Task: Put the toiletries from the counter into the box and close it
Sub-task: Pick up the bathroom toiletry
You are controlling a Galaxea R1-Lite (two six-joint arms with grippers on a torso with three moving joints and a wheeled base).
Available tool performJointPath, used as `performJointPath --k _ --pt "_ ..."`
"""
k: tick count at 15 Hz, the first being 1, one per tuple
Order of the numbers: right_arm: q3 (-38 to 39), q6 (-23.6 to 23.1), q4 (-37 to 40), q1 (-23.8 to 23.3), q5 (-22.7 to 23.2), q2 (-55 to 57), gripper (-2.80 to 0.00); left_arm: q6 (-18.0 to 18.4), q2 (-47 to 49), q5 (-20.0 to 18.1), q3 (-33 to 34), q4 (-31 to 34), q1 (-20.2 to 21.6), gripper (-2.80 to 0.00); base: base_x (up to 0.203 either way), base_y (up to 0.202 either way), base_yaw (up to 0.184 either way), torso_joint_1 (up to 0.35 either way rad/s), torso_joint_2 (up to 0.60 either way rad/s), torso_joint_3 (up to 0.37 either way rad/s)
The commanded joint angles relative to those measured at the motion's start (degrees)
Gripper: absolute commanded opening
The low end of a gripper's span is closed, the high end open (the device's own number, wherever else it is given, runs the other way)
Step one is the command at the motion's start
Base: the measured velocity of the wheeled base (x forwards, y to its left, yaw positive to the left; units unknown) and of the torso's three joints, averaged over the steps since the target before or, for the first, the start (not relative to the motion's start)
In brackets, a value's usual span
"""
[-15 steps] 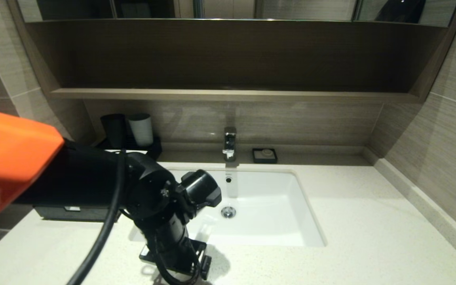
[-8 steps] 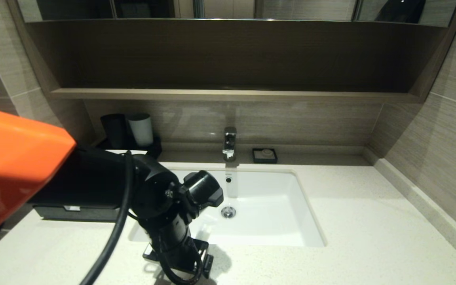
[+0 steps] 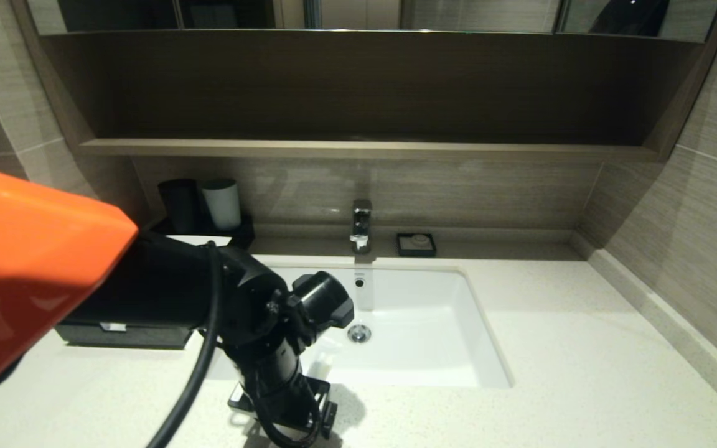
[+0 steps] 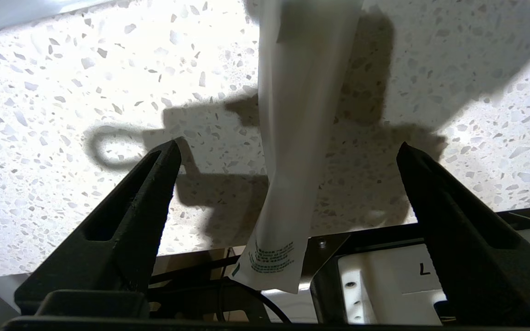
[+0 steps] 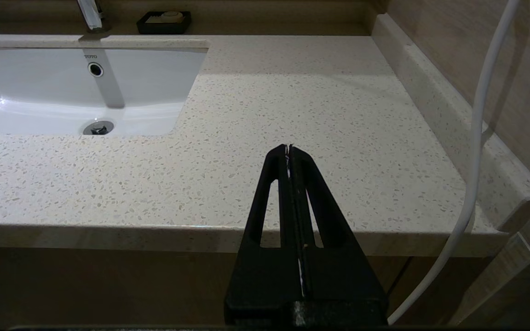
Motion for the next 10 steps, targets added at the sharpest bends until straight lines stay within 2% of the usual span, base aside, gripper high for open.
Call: performJointPath --k 1,9,10 --pt "0.09 -0.01 -0.02 0.01 0.01 -0.09 -2.80 -0.18 0.39 -0.03 -0.01 0.24 -0.01 0.00 0.000 0.000 0.000 0.000 0.00 0.000" --pt "0.09 -0.01 -0.02 0.01 0.01 -0.09 -2.80 -0.79 0.44 -0.15 -0.01 0.16 0.05 0.00 0.000 0.000 0.000 0.000 0.00 0.000" --pt "0.09 -0.01 -0.02 0.01 0.01 -0.09 -2.80 -0.79 0.44 -0.15 -0.01 0.16 0.05 -2.80 0.000 0.000 0.000 0.000 0.00 0.000"
